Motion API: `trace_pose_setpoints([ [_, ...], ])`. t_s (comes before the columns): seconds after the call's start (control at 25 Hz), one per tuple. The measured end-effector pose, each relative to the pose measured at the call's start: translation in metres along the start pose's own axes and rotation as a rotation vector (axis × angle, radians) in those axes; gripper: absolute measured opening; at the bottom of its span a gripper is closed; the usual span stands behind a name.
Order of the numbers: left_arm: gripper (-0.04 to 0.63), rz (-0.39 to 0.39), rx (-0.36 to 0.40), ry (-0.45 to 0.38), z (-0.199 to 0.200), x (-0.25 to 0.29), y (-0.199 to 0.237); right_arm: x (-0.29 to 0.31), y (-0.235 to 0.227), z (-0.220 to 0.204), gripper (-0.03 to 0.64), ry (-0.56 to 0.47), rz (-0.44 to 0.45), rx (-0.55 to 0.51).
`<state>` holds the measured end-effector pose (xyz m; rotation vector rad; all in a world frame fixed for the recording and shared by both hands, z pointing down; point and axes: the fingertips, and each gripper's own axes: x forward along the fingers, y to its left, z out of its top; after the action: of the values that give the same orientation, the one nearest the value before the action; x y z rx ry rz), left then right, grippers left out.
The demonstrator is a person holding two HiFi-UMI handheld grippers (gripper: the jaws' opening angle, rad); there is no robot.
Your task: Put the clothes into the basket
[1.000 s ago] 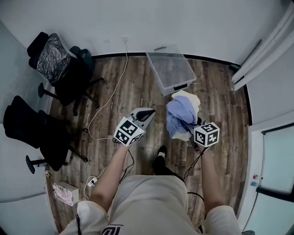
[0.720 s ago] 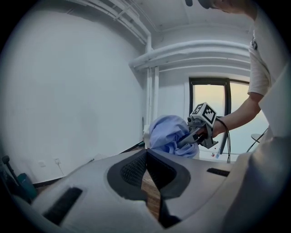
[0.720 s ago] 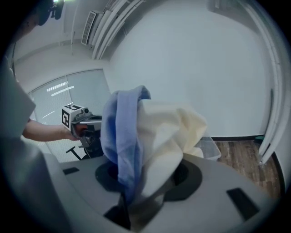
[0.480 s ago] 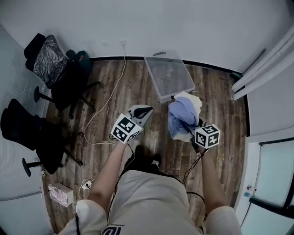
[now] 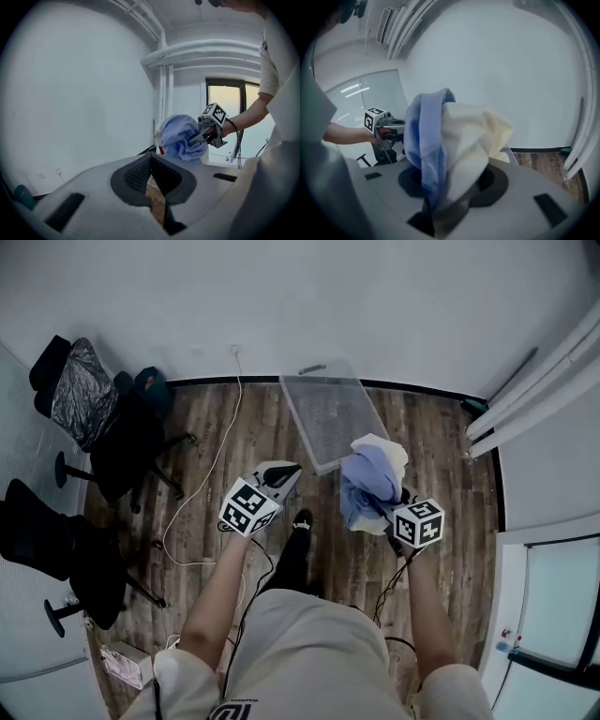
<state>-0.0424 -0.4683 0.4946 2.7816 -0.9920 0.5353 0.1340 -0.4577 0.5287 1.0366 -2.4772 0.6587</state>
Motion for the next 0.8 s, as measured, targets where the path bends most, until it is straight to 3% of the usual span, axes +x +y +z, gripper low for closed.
trace_pose_setpoints([
  [0.28, 0.014, -0.054, 0.013, 0.004, 0.031, 0.058, 0.077, 0.049, -0.049, 0.058, 0.176, 0.001, -0.038, 0.017],
  [0.52, 0.014, -0.026, 0.083, -0.05, 0.067, 0.095, 0.146, 0.088, -0.096, 0.095, 0.176, -0.008, -0.084, 0.039],
  [0.8, 0.014, -0.079, 0.096, -0.021, 0.074, 0.137, 0.2, 0.125, -0.147, 0.125, 0.176, -0.007, -0.152, 0.067],
])
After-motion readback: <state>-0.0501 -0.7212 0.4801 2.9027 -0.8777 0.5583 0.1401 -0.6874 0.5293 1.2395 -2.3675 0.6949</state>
